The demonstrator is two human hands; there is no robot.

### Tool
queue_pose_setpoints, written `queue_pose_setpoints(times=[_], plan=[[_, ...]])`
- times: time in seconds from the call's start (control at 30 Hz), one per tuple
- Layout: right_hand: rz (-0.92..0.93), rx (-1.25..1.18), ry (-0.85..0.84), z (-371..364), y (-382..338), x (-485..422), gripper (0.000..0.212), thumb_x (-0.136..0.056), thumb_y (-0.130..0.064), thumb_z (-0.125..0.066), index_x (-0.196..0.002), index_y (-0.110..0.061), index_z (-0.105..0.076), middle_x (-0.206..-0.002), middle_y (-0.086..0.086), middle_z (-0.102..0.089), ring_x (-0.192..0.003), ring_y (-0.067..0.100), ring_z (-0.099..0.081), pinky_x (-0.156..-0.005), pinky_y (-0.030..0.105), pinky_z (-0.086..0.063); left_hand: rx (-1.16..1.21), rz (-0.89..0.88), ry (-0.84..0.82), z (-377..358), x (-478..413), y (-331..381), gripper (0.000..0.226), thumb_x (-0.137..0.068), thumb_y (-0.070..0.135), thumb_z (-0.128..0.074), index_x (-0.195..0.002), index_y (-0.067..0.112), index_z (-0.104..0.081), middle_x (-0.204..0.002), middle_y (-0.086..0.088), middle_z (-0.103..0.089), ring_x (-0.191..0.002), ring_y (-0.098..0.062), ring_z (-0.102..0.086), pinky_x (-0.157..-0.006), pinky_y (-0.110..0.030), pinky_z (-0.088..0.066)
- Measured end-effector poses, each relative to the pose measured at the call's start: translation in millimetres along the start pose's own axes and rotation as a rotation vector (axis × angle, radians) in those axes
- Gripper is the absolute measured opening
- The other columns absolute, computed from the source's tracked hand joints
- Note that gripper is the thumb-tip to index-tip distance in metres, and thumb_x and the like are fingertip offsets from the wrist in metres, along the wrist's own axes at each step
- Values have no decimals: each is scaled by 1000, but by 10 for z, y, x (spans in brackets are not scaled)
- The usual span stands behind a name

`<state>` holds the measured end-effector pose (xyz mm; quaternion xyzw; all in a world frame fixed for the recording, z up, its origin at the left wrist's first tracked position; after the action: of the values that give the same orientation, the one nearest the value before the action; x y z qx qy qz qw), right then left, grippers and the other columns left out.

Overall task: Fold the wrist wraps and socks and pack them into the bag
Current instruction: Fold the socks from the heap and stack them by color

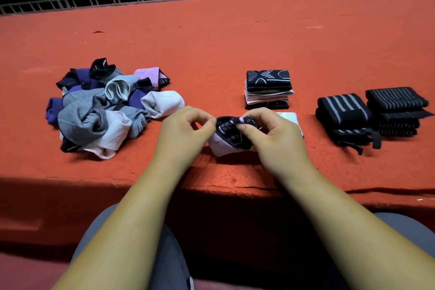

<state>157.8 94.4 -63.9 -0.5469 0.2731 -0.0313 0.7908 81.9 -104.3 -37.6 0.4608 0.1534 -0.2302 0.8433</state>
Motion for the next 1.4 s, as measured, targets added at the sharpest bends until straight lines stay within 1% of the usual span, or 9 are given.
queue_pose_setpoints(times=[0.13, 0.4, 0.63, 0.8, 0.9, 1.03, 1.13, 1.27, 1.4], plan=[[-21, -73, 49, 99, 25, -63, 7, -99, -21, -73, -100, -26, -70, -66, -17, -65, -56, 4, -57, -59, 23, -46, -33, 161, 116, 190, -87, -307, 14, -96, 27, -71, -84, 22, -77, -82, 12, -75, -76, 0, -63, -71, -11, -43], [10, -94, 305, 590, -31, -159, 19, -100, -16, -67, -106, -29, -79, -88, -18, -74, -76, 1, -63, -79, 34, -53, 116, 352, 413, 747, -271, -829, 45, -102, 33, -58, -68, 3, -61, -64, -1, -48, -62, -11, -38, -60, -32, -33], [52, -64, 93, 349, -168, -58, 16, -97, -15, -76, -108, -26, -80, -101, -11, -80, -96, 6, -74, -86, 28, -57, 346, 340, 323, 510, -287, -767, 26, -107, 29, -57, -95, 21, -79, -71, 20, -70, -61, 8, -55, -71, -23, -47], [1, -181, -398, -59, -260, 135, 33, -101, -39, -69, -77, -20, -81, -62, 22, -62, -53, 31, -45, -58, 32, -39, 464, 235, 248, 438, -295, -606, 18, -109, 16, -58, -107, 8, -74, -91, 2, -76, -76, -4, -66, -71, -19, -52], [-23, -91, -332, -88, -222, 113, 42, -104, -44, -65, -67, -27, -77, -58, 9, -62, -58, 32, -54, -66, 34, -46, 505, 132, 135, 361, -282, -460, 16, -106, 18, -63, -111, 5, -72, -105, -11, -74, -92, -19, -65, -86, -40, -53], [-52, 9, -273, -232, -66, 80, 9, -98, -42, -74, -104, -36, -76, -88, -14, -73, -69, 7, -61, -70, 30, -51, 591, 27, 19, 217, -185, -184, 9, -105, 9, -63, -104, 14, -70, -95, 9, -71, -92, -9, -62, -90, -28, -50], [15, 90, -284, -389, -94, 122, 34, -93, -36, -80, -125, -36, -68, -106, -15, -71, -74, 10, -64, -76, 30, -56, 660, 33, -31, 132, -118, -66, 9, -105, 6, -59, -103, 11, -65, -86, 11, -72, -80, -5, -64, -79, -20, -51], [108, 132, -214, -428, -198, 154, 14, -94, -26, -79, -107, -29, -73, -101, -15, -72, -78, 8, -68, -74, 25, -54, 789, 48, -122, 41, -71, 24, 6, -104, 18, -62, -104, 13, -66, -84, -22, -72, -74, -29, -68, -71, -36, -55], [153, 131, -182, -344, -276, 120, 11, -94, -14, -76, -93, -25, -74, -87, -16, -72, -78, 7, -67, -69, 15, -45, 776, 64, -102, 62, -85, -29, 8, -100, 22, -67, -96, 26, -74, -88, 3, -68, -78, -14, -60, -74, -31, -50]])
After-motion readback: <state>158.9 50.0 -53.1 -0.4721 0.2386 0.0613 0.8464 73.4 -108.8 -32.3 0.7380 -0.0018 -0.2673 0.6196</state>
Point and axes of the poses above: each hand's wrist, its own x-axis away from the middle knuckle, its own z-axis out of the back of the hand, y = z × x, the point moved 9 cm from there along -x, towards the middle knuckle
